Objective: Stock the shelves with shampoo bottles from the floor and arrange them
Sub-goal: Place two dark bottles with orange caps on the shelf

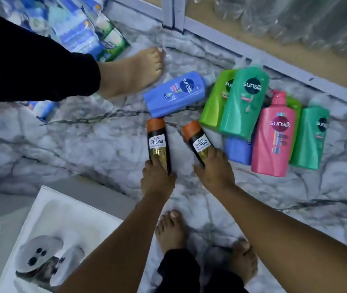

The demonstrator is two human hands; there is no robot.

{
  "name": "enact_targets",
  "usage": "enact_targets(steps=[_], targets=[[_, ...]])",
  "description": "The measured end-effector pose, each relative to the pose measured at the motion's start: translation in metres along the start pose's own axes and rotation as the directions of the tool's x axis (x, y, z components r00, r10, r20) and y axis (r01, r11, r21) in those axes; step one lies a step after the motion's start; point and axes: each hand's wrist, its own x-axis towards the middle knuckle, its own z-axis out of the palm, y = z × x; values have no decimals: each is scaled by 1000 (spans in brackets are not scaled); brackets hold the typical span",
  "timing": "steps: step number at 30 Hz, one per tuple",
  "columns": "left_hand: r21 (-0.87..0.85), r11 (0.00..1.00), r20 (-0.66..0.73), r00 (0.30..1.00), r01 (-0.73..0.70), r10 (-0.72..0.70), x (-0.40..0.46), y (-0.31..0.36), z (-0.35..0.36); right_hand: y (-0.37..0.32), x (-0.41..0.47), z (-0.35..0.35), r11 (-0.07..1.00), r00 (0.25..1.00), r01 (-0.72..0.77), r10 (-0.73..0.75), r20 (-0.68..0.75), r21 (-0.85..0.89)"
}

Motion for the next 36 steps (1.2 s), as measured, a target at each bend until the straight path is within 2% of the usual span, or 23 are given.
enact_targets(steps=[5, 9, 13, 16, 19, 23, 30, 36], targets=[[-86, 994, -121, 989, 70, -80, 19, 9, 24, -2, 27, 20, 992, 997, -13, 3, -81, -126], [-136, 989, -151, 986, 52, -72, 24, 10, 34, -4, 34, 30, 990, 999, -26, 21, -31, -138], [-301, 953, -132, 989, 22, -65, 30, 0, 26, 0, 34, 27, 999, 1000, -31, 31, -1, 19], [-476, 879, -26, 999, 22, -39, 22, -5, 7, 3, 23, 14, 977, 999, -12, 4, 37, 212], [-528, 847, 58, 998, 52, -25, 1, 0, -11, 1, 3, -4, 955, 998, -11, -6, 56, 296], [-582, 811, 77, 997, 54, -11, -42, 19, -41, -8, -33, -45, 922, 999, -2, -12, 34, 387], [-602, 799, 69, 997, 5, 45, -148, 74, -128, -26, -117, -160, 849, 999, -42, 49, 1, 527], [-557, 820, 33, 983, -132, 181, -239, 122, -202, -34, -188, -269, 805, 995, -28, 78, -59, 592]])
